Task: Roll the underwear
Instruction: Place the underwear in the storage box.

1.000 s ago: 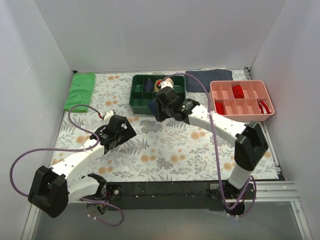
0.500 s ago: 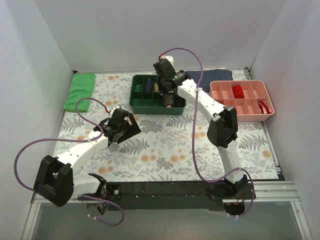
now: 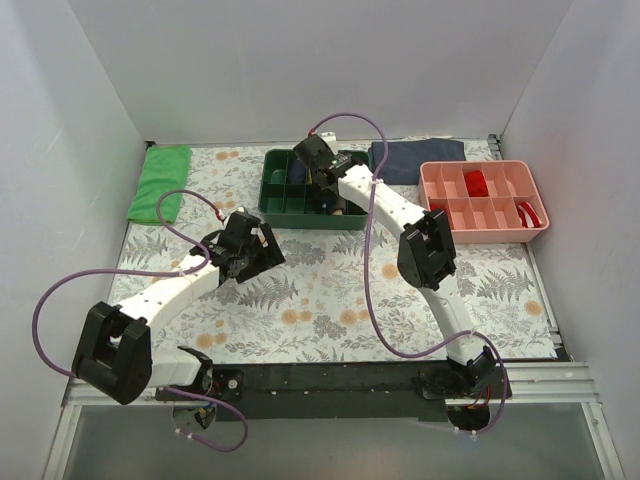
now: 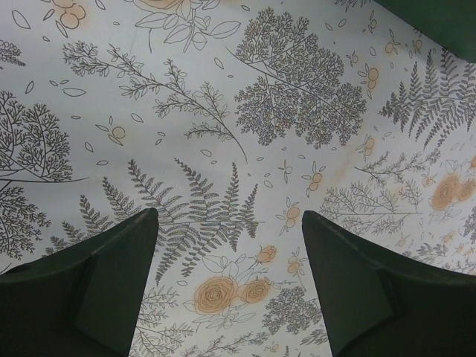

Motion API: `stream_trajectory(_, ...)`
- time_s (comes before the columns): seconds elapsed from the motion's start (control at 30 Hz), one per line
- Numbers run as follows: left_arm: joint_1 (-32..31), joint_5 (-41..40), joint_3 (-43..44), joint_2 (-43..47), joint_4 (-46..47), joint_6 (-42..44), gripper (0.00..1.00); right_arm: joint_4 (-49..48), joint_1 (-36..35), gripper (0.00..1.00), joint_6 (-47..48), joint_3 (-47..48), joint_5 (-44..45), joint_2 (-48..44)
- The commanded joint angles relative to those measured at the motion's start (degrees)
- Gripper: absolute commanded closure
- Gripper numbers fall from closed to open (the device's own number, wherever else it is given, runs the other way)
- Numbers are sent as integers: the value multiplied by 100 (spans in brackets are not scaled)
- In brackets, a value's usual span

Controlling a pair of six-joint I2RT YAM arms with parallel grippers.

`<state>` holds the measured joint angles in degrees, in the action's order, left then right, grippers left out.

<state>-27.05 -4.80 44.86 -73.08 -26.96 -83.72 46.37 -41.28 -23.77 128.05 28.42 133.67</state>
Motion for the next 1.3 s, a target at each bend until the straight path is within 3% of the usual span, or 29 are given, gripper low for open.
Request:
stream_trajectory(0.0,59,110,84,83,-46,93,22,38,-21,99,-66,510,24,194)
stream_trajectory(0.77,200,392,84,-268,86,321,22,-172,-100,99,-541,668,-856,775)
stream_trajectory(1.07,261,471,49,-356,156,330,22,-191,-197,99,-673,765,-882,827)
stream_trajectory(1.27,288,471,67,-365,139,339,22,-163,-205,99,-664,520,-373,626)
